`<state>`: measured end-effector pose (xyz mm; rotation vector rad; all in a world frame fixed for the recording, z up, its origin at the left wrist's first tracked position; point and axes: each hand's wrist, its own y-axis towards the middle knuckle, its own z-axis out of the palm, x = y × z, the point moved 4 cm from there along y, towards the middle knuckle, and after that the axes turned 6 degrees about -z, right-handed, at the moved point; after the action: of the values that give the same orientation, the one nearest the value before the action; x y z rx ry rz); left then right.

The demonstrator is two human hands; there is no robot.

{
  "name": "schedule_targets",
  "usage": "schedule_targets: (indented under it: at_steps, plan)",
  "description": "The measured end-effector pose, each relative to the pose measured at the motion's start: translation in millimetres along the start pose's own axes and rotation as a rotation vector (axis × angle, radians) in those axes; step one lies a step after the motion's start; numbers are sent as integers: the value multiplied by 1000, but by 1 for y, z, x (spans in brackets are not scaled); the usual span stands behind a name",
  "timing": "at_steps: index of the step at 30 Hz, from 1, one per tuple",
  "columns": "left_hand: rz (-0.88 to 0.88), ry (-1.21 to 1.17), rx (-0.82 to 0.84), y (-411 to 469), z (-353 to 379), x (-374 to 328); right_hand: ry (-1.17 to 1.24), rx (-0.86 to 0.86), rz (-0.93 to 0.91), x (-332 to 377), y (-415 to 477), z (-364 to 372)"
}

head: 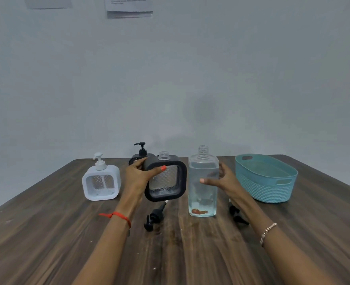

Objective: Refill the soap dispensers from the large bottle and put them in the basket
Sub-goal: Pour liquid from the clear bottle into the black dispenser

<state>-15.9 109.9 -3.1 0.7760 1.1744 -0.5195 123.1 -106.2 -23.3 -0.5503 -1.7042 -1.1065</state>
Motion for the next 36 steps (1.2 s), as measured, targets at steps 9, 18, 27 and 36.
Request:
schedule_targets:
  at_steps: [9, 18, 27, 36]
  plan:
    - [97, 189, -134, 6, 6, 0, -1, -39, -5, -10, 9, 13]
    - [234, 330, -188, 3, 12, 4, -158, -256, -150, 3, -6, 18]
    - [330, 414, -235, -8, 22, -12, -522, -206, -305, 43, -7, 13]
    - [399, 412, -219, -24, 35, -13, -790, -201, -316, 51, -7, 14]
